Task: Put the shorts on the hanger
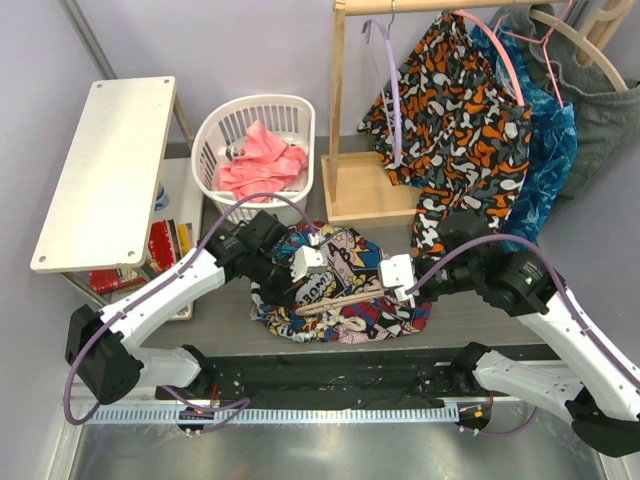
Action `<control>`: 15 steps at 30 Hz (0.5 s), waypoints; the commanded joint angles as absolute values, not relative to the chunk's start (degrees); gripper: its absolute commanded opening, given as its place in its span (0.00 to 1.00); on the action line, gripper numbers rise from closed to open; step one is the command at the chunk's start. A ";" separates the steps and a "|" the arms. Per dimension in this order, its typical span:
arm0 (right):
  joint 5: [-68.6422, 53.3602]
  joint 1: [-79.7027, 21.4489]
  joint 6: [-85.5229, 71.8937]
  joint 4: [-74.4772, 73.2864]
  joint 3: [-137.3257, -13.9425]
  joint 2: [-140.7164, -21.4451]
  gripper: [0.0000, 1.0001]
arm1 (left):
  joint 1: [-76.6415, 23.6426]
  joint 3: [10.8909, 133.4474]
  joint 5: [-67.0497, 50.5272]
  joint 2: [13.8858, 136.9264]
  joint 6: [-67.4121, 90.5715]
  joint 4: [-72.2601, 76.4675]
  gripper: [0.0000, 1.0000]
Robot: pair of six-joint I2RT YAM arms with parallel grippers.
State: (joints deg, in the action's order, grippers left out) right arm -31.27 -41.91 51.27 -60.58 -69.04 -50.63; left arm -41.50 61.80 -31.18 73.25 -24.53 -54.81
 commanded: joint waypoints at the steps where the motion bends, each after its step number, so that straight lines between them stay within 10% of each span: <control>1: -34.62 -42.19 53.61 -57.65 -69.43 -52.55 0.01 | -41.57 61.17 -32.61 71.02 -22.86 -53.09 0.00; 15: -31.73 -42.10 43.70 -47.75 -66.80 -57.91 0.01 | -41.57 65.39 -30.15 72.42 -13.10 -48.87 0.00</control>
State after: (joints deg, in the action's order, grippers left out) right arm -33.91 -41.91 52.69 -58.76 -68.25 -56.47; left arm -41.50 62.22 -29.41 72.51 -17.98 -52.71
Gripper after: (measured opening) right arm 0.116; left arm 0.004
